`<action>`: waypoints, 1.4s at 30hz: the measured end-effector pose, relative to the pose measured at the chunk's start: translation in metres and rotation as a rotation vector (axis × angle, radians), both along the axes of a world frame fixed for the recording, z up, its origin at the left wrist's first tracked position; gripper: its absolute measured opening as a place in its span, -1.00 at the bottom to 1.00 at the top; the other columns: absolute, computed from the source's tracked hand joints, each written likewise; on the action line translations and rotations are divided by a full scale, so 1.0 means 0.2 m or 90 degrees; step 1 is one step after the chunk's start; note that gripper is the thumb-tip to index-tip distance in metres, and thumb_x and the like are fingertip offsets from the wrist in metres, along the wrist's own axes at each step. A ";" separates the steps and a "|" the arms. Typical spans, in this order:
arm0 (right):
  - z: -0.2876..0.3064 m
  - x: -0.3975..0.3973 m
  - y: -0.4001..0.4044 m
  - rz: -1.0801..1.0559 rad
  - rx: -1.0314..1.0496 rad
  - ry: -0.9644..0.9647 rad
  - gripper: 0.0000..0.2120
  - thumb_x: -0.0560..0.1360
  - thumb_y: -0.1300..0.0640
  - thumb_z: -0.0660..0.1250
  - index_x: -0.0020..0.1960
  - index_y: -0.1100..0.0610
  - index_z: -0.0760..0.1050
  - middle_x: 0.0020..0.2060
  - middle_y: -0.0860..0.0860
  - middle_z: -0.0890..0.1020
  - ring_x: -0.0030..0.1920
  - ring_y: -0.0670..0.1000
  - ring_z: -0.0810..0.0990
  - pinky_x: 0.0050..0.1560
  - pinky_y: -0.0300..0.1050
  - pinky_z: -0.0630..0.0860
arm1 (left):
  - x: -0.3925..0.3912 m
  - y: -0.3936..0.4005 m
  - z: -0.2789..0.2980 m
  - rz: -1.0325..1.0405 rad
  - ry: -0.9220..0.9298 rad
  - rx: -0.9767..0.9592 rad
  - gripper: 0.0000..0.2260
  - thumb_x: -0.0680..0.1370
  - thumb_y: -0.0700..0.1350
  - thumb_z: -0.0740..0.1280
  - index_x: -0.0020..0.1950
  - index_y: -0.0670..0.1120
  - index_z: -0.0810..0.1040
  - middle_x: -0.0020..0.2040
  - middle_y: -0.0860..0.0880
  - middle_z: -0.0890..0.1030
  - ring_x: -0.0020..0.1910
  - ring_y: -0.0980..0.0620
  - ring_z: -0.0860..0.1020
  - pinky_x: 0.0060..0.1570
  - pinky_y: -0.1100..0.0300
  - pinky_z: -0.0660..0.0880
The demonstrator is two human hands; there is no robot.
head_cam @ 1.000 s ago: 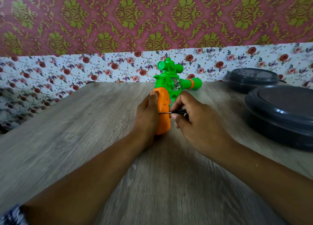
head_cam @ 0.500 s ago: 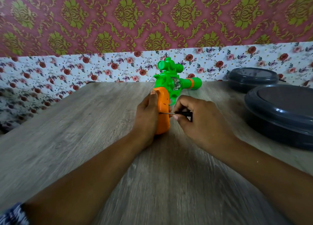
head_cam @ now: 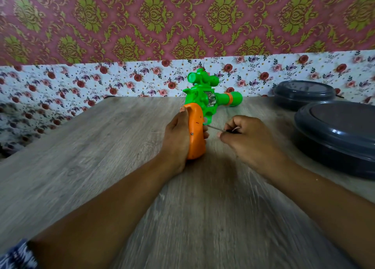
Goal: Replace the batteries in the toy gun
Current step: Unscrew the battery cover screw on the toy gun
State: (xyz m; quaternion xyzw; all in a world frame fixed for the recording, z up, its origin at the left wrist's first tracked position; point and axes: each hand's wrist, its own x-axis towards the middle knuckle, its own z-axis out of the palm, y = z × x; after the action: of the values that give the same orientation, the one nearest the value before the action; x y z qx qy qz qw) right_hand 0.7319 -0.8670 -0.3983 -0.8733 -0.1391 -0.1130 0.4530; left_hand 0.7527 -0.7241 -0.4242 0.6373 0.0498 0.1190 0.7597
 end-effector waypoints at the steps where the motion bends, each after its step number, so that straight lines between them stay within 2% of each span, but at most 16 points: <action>1: -0.01 0.01 0.00 0.011 0.049 0.032 -0.77 0.48 0.10 0.31 -0.32 0.17 0.45 -0.48 0.02 0.47 -0.48 -0.02 0.42 -0.42 -0.20 0.32 | 0.00 0.00 0.00 -0.003 0.010 -0.010 -0.53 0.61 0.17 0.03 0.13 -0.17 0.51 -0.19 -0.14 0.62 -0.30 -0.01 0.60 -0.20 0.13 0.53; 4: -0.05 0.00 0.01 0.037 0.085 0.072 -0.68 0.55 0.07 0.22 -0.33 0.17 0.49 -0.48 0.07 0.54 -0.55 -0.09 0.43 -0.54 -0.30 0.33 | 0.00 0.00 0.00 -0.004 0.028 -0.008 -0.46 0.59 0.23 -0.01 0.15 -0.16 0.53 -0.16 -0.13 0.63 -0.25 -0.02 0.61 -0.15 0.11 0.53; 6: -0.08 0.00 0.04 0.050 0.061 0.028 -0.75 0.54 0.12 0.23 -0.23 0.20 0.56 -0.36 0.17 0.59 -0.42 -0.05 0.45 -0.39 -0.19 0.39 | -0.01 -0.01 0.01 0.007 0.027 0.021 -0.50 0.60 0.22 -0.03 0.08 -0.08 0.55 -0.16 -0.12 0.64 -0.23 -0.04 0.61 -0.12 0.08 0.54; 8: -0.09 -0.01 0.07 0.067 0.080 -0.009 -0.84 0.53 0.19 0.23 -0.12 0.22 0.56 -0.30 0.15 0.58 -0.37 -0.13 0.42 -0.29 -0.18 0.37 | -0.02 -0.02 0.02 0.018 0.034 0.034 -0.59 0.61 0.21 -0.05 -0.02 0.03 0.51 -0.14 -0.11 0.64 -0.21 -0.03 0.62 -0.11 0.08 0.55; 10: -0.10 -0.02 0.10 0.091 0.121 -0.039 -0.88 0.53 0.20 0.23 -0.11 0.17 0.53 -0.31 0.01 0.55 -0.38 -0.20 0.42 -0.31 -0.30 0.33 | -0.04 -0.03 0.02 0.032 0.044 0.039 -0.57 0.60 0.23 -0.06 0.14 0.02 0.48 0.00 -0.12 0.63 -0.08 -0.05 0.62 0.00 0.04 0.55; 11: -0.10 -0.03 0.11 0.101 0.132 -0.063 -0.89 0.52 0.19 0.25 -0.14 0.15 0.52 -0.34 -0.04 0.53 -0.37 -0.19 0.43 -0.32 -0.31 0.32 | -0.04 -0.03 0.03 0.041 0.050 0.046 -0.50 0.58 0.27 -0.05 0.28 0.00 0.44 0.10 -0.14 0.61 0.03 -0.07 0.60 0.13 -0.04 0.51; 13: -0.11 -0.03 0.13 0.119 0.131 -0.110 -0.92 0.49 0.17 0.29 -0.18 0.11 0.52 -0.39 -0.08 0.52 -0.36 -0.16 0.44 -0.30 -0.26 0.36 | -0.04 -0.04 0.01 0.055 0.057 0.050 -0.37 0.48 0.37 -0.01 0.35 0.00 0.43 0.18 -0.13 0.59 0.14 -0.11 0.56 0.27 -0.13 0.42; 15: -0.13 -0.02 0.14 0.132 0.125 -0.127 -0.96 0.44 0.18 0.32 -0.17 0.11 0.55 -0.35 -0.04 0.60 -0.31 -0.09 0.53 -0.23 -0.10 0.48 | -0.02 -0.04 -0.01 0.068 0.069 0.047 -0.30 0.35 0.40 0.02 0.30 0.02 0.48 0.16 -0.12 0.60 0.14 -0.11 0.57 0.27 -0.13 0.42; 18: -0.15 -0.01 0.14 0.146 0.138 -0.122 -0.92 0.42 0.25 0.35 -0.11 0.12 0.58 -0.25 0.05 0.67 -0.21 0.03 0.61 -0.13 0.05 0.55 | -0.01 -0.04 -0.01 0.058 0.068 0.044 -0.33 0.34 0.34 0.04 0.27 -0.01 0.50 0.15 -0.14 0.61 0.13 -0.13 0.57 0.26 -0.15 0.43; 26: -0.15 -0.02 0.15 0.142 0.148 -0.136 -0.89 0.43 0.21 0.35 -0.09 0.07 0.62 -0.30 -0.02 0.64 -0.31 -0.12 0.56 -0.24 -0.22 0.44 | -0.01 -0.04 -0.01 0.070 0.051 0.020 -0.40 0.39 0.29 0.08 0.26 -0.03 0.51 0.11 -0.15 0.62 0.11 -0.15 0.59 0.24 -0.17 0.45; 29: -0.15 -0.03 0.15 0.136 0.142 -0.145 -0.86 0.38 0.14 0.30 -0.10 0.05 0.61 -0.33 0.02 0.65 -0.32 -0.05 0.58 -0.27 -0.12 0.49 | -0.02 -0.04 0.00 0.075 0.041 0.031 -0.45 0.48 0.24 0.06 0.28 -0.06 0.49 0.12 -0.17 0.61 0.11 -0.16 0.59 0.24 -0.17 0.45; 32: -0.15 -0.02 0.15 0.121 0.118 -0.169 -0.90 0.40 0.20 0.33 -0.13 0.05 0.59 -0.36 0.10 0.63 -0.33 0.07 0.58 -0.27 0.02 0.52 | -0.03 -0.04 0.01 0.077 0.033 0.041 -0.57 0.61 0.14 0.04 0.29 -0.07 0.48 0.13 -0.16 0.61 0.12 -0.13 0.58 0.24 -0.15 0.45; 36: -0.15 -0.02 0.15 0.119 0.123 -0.177 -0.91 0.41 0.22 0.34 -0.15 0.07 0.58 -0.36 0.10 0.62 -0.33 0.08 0.58 -0.27 0.07 0.52 | -0.02 -0.03 0.00 0.072 0.028 0.045 -0.58 0.62 0.12 0.04 0.29 -0.08 0.49 0.13 -0.16 0.61 0.11 -0.12 0.58 0.23 -0.14 0.46; 42: -0.15 -0.01 0.15 0.148 0.177 -0.138 -0.93 0.41 0.27 0.36 -0.17 0.13 0.57 -0.36 0.18 0.61 -0.33 0.17 0.56 -0.25 0.09 0.53 | -0.03 -0.05 0.01 0.060 0.034 0.053 -0.52 0.56 0.20 0.04 0.27 -0.06 0.50 0.09 -0.15 0.63 0.08 -0.11 0.60 0.20 -0.15 0.48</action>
State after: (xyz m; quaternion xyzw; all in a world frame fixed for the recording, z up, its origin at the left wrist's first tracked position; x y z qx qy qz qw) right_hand 0.7294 -0.8364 -0.4278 -0.7632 -0.2699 -0.1712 0.5617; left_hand 0.7465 -0.7339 -0.4230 0.6681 0.0951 0.1391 0.7247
